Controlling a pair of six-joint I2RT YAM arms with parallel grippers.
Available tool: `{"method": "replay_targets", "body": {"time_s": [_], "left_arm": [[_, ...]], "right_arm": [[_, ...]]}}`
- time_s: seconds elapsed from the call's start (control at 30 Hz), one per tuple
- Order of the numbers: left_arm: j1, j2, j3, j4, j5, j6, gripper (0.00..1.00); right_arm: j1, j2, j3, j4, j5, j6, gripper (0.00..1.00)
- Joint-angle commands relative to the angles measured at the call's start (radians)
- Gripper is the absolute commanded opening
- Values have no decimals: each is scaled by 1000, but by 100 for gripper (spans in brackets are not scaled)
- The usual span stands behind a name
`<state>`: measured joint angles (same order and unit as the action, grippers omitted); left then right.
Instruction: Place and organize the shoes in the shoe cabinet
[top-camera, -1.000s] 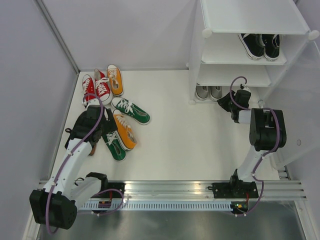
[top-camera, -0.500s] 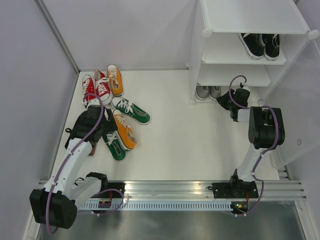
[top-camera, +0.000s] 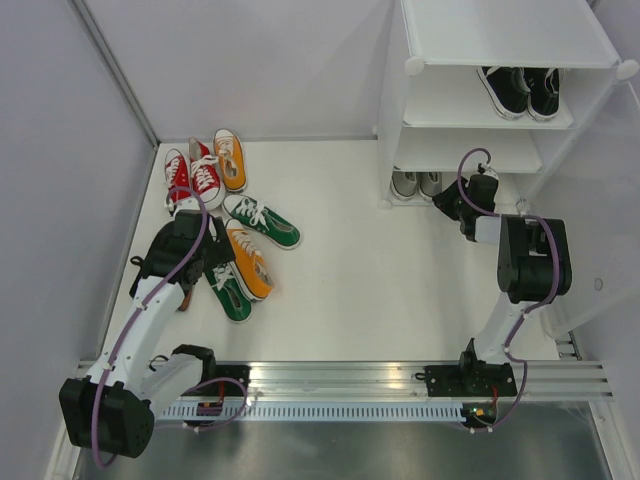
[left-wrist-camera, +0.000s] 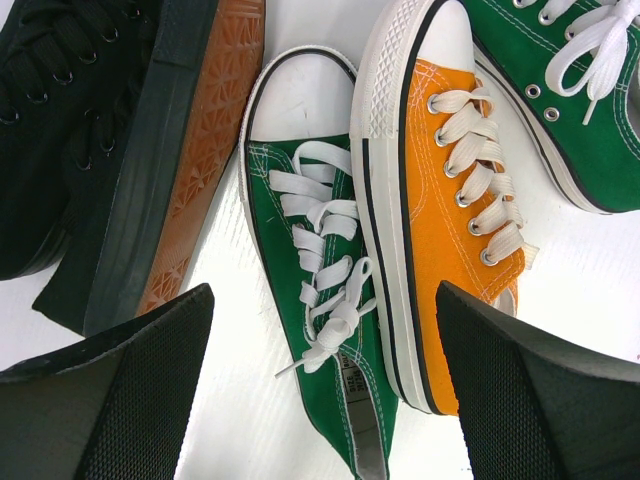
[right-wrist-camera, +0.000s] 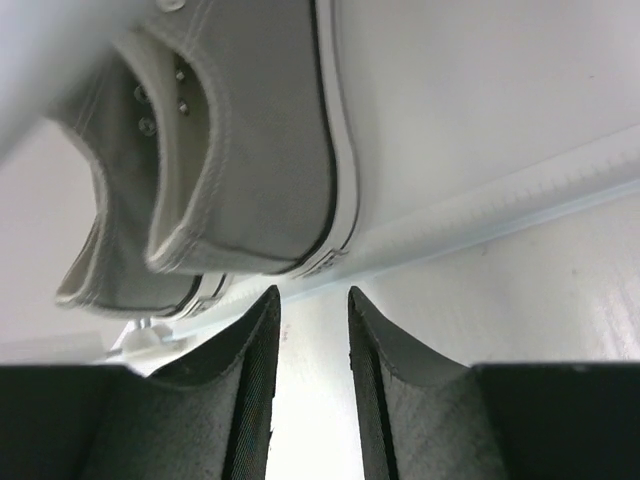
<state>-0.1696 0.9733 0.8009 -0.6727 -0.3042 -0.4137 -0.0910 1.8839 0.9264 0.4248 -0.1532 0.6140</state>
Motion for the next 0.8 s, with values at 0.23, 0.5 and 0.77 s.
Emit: {"method": "replay_targets", "body": {"time_s": [0.23, 0.5, 0.77], "left_arm": [[4, -24, -2, 35, 2, 32, 94], [4, -31, -2, 35, 4, 27, 95], [4, -53, 3, 27, 16, -5, 96]], "right_arm": [[31, -402, -8, -461, 115, -151, 50], [33, -719, 46, -759, 129, -253, 73], [85, -979, -3, -819, 23, -272, 89]]}}
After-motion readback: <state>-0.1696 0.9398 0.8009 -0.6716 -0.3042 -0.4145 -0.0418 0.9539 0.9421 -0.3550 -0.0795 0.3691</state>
